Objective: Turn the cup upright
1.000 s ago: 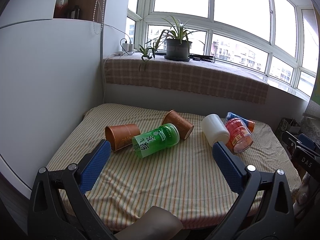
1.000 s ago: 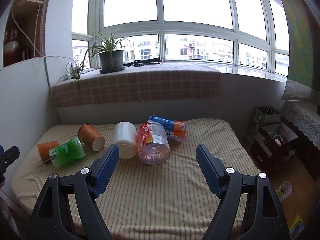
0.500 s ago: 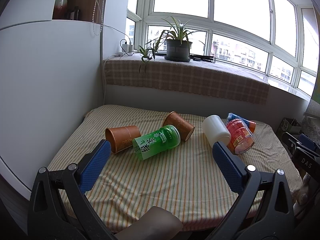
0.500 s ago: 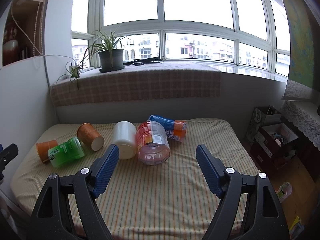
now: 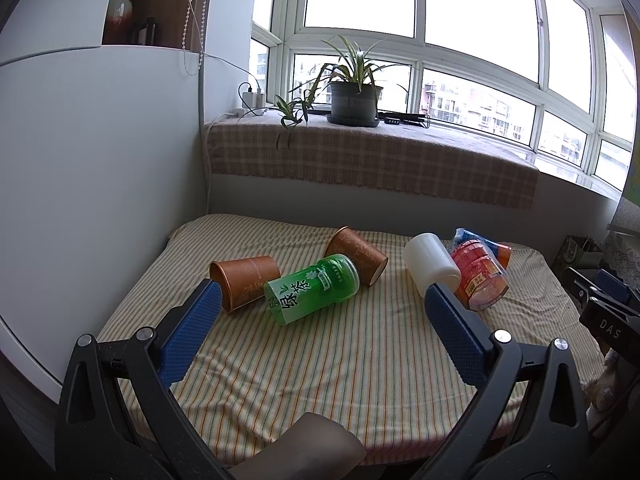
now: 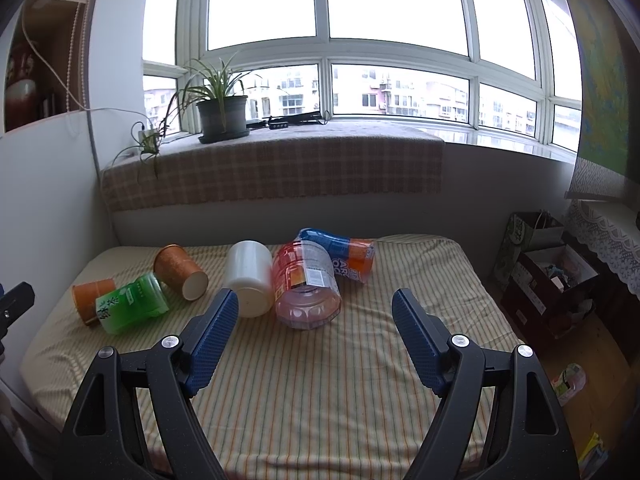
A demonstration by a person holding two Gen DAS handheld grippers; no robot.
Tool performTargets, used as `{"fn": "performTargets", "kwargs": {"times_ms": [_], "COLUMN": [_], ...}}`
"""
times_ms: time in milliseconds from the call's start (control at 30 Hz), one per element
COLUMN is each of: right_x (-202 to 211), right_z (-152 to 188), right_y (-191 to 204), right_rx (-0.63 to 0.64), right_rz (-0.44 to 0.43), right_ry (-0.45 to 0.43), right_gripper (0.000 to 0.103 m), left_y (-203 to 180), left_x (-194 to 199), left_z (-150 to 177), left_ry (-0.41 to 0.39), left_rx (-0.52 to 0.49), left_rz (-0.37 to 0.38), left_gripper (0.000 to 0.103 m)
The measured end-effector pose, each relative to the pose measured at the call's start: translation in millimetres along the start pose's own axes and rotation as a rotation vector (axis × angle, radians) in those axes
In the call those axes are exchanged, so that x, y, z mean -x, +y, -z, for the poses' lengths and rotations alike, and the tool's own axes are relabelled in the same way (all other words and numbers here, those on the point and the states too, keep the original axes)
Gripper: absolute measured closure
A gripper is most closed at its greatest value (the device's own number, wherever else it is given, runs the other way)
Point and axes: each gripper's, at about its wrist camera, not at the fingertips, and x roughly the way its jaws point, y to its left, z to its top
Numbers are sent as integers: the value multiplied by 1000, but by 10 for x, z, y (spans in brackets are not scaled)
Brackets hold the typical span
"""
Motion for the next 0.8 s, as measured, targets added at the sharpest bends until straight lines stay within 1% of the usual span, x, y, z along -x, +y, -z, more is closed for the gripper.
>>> {"fn": "performTargets", "kwargs": {"times_ms": [800], "right_x": [-82], "right_z": [29], "right_y": [-17], "right_rx": [7], "right_rz": [-15], "right_ry": [21], "right_gripper": [24], "left_y": [-61], "left_x": [-54], "left_z": [-4], "left_ry": [4], "left_rx": [-11], "left_rz": [-4], "left_gripper": [0]}}
